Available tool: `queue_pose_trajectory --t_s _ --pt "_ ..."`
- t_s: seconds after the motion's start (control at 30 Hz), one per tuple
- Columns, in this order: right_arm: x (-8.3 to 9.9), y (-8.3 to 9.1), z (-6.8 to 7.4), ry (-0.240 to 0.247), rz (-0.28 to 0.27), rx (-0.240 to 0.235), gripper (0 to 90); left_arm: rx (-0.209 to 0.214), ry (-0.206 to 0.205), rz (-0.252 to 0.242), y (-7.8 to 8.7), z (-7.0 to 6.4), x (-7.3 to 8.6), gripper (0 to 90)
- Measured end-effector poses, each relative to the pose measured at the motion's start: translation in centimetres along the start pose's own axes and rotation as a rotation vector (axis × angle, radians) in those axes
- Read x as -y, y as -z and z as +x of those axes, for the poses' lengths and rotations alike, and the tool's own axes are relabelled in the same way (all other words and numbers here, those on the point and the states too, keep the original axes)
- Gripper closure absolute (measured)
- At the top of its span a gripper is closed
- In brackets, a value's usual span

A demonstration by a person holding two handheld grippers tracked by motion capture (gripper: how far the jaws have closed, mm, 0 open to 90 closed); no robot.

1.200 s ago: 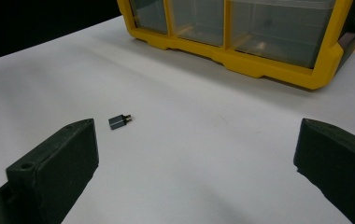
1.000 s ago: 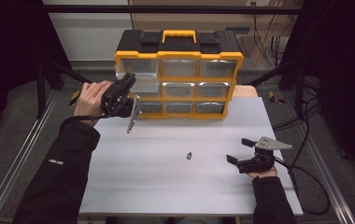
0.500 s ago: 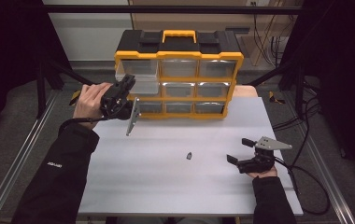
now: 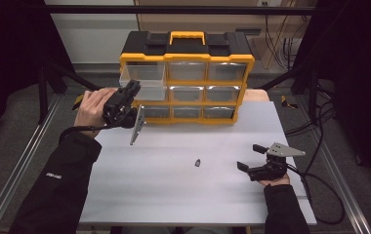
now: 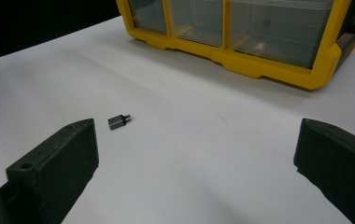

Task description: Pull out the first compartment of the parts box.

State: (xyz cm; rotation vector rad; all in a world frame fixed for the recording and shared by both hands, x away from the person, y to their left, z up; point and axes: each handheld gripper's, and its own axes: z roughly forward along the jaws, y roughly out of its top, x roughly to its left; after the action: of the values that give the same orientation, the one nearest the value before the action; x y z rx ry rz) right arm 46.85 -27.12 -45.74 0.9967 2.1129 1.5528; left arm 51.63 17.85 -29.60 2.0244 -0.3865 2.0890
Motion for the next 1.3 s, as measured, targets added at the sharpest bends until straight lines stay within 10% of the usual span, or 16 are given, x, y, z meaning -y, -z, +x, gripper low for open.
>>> queue_pose_trajectory --t_s 0.7,0.97,1.3 --pt "0.0 0.0 0.0 -0.003 -0.001 0.000 0.5 0.014 0.009 0.007 0.0 0.1 -0.1 77.5" --pt "0.0 0.0 0.0 -0.003 0.000 0.000 0.4 0.066 0.114 0.026 0.0 0.8 -0.3 74.6" --pt "0.0 0.0 0.0 -0.003 -0.001 -0.001 0.5 0.161 0.394 0.083 0.1 2.4 -0.1 50.0"
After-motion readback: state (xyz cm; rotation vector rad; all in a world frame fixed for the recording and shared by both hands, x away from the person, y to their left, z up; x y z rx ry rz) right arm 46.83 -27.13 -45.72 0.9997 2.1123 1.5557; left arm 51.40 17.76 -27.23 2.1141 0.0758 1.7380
